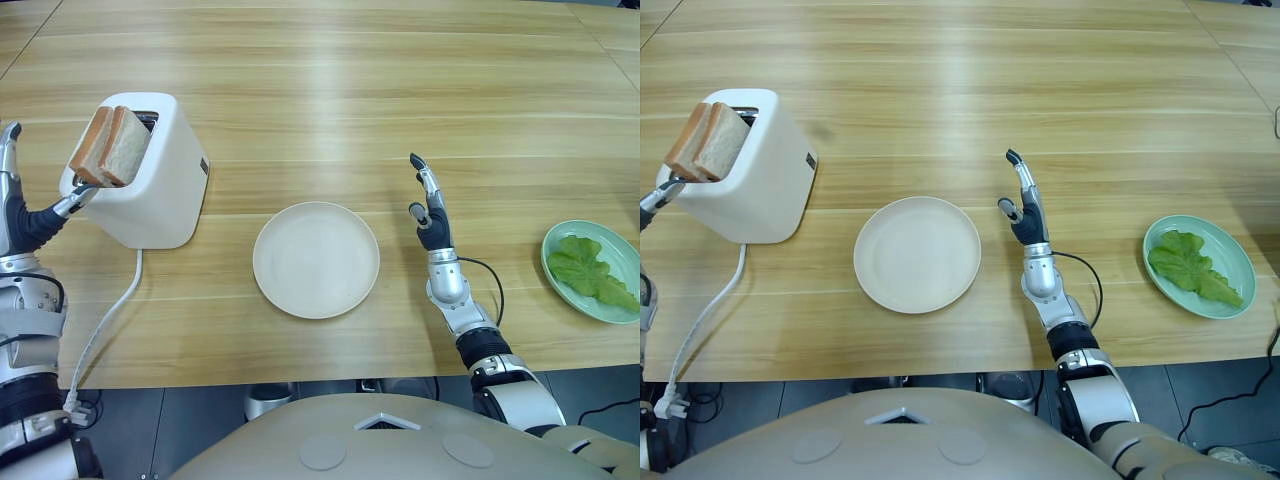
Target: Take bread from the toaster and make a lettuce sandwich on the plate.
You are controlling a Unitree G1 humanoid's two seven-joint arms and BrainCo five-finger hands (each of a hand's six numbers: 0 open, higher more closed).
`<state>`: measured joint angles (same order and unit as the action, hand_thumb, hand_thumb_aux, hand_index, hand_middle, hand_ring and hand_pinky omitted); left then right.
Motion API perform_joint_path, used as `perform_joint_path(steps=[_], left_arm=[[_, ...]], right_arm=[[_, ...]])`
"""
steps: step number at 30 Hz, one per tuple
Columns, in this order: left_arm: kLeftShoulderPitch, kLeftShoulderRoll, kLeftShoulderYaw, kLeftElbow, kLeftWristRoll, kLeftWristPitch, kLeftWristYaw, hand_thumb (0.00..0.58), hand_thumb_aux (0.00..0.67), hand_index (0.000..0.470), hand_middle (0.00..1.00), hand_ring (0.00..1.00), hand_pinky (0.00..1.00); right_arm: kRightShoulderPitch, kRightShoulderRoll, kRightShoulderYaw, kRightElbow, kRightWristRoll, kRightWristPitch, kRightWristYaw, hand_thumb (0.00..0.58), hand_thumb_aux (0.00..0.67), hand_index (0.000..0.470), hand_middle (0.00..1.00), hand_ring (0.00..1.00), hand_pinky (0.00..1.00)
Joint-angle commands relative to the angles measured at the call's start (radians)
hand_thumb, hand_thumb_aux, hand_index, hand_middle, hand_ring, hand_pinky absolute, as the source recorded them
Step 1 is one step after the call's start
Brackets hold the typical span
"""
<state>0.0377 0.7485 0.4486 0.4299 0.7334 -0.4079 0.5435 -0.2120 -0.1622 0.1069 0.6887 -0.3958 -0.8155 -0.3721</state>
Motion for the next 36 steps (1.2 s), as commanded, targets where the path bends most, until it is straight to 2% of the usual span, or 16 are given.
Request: perform_joint_path(steps=[1,4,9,20,21,22,23,28,30,31,32,33,36], left_arm=[[-0.071,0.043,-0.061,0.175,-0.046,0.004,0.004,0.0,0.0,0.0,0.0,0.0,0.0],[-0.15,0.052,-0.127,0.295,-0.068,-0.002,-0.006,0.0,0.0,0.0,0.0,0.0,0.0],[-0.205,0.056,-0.203,0.363,-0.108,-0.014,-0.008,0.0,0.0,0.0,0.0,0.0,0.0],[-0.229,0.068,-0.321,0.386,-0.145,-0.022,-0.035,0.0,0.0,0.0,0.0,0.0,0.0],[-0.232,0.071,-0.328,0.388,-0.147,-0.023,-0.036,0.087,0.053,0.036,0.0,0.0,0.0],[-0.238,0.072,-0.336,0.393,-0.148,-0.022,-0.036,0.5,0.42,0.289,0.0,0.0,0.0],[-0.245,0.073,-0.345,0.4,-0.147,-0.023,-0.037,0.58,0.67,0.46,0.0,0.0,0.0],[-0.278,0.076,-0.387,0.433,-0.145,-0.042,-0.032,0.58,0.67,0.46,0.0,0.0,0.0],[-0.286,0.076,-0.396,0.438,-0.149,-0.051,-0.029,0.58,0.67,0.46,0.09,0.09,0.09],[-0.29,0.075,-0.398,0.44,-0.153,-0.055,-0.028,0.58,0.67,0.46,0.09,0.09,0.09],[-0.294,0.075,-0.399,0.439,-0.157,-0.057,-0.024,0.58,0.67,0.46,0.67,0.67,0.67],[-0.3,0.075,-0.397,0.438,-0.163,-0.063,-0.021,0.58,0.67,0.46,1.0,1.0,1.0],[-0.309,0.074,-0.394,0.421,-0.183,-0.081,-0.013,0.58,0.67,0.46,1.0,1.0,1.0]], right_arm=[[-0.008,-0.005,0.001,0.013,-0.008,-0.002,-0.01,0.0,0.0,0.0,0.0,0.0,0.0],[-0.01,-0.006,0.002,0.017,-0.01,-0.001,-0.016,0.0,0.0,0.0,0.0,0.0,0.0],[-0.014,-0.008,0.005,0.021,-0.008,-0.002,-0.013,0.0,0.0,0.0,0.0,0.0,0.0],[-0.004,-0.012,0.009,0.014,-0.01,-0.002,-0.009,0.0,0.0,0.0,0.0,0.0,0.0],[-0.002,-0.012,0.009,0.013,-0.01,-0.002,-0.009,0.0,0.0,0.0,0.0,0.0,0.0],[0.001,-0.012,0.009,0.011,-0.011,-0.002,-0.01,0.0,0.0,0.0,0.0,0.0,0.0],[0.004,-0.012,0.009,0.008,-0.011,-0.002,-0.009,0.0,0.0,0.0,0.0,0.0,0.0],[0.01,-0.011,0.009,-0.001,-0.009,0.0,-0.008,0.0,0.0,0.0,0.0,0.0,0.0],[0.013,-0.011,0.009,-0.004,-0.007,0.001,-0.007,0.0,0.0,0.0,0.0,0.0,0.0],[0.014,-0.01,0.008,-0.006,-0.006,0.001,-0.006,0.0,0.0,0.0,0.0,0.0,0.0],[0.015,-0.01,0.008,-0.008,-0.006,0.001,-0.006,0.0,0.0,0.0,0.0,0.0,0.0],[0.017,-0.01,0.007,-0.011,-0.005,0.001,-0.006,0.0,0.0,0.0,0.0,0.0,0.0],[0.019,-0.01,0.005,-0.017,-0.004,0.004,-0.007,0.0,0.0,0.0,0.0,0.0,0.0]])
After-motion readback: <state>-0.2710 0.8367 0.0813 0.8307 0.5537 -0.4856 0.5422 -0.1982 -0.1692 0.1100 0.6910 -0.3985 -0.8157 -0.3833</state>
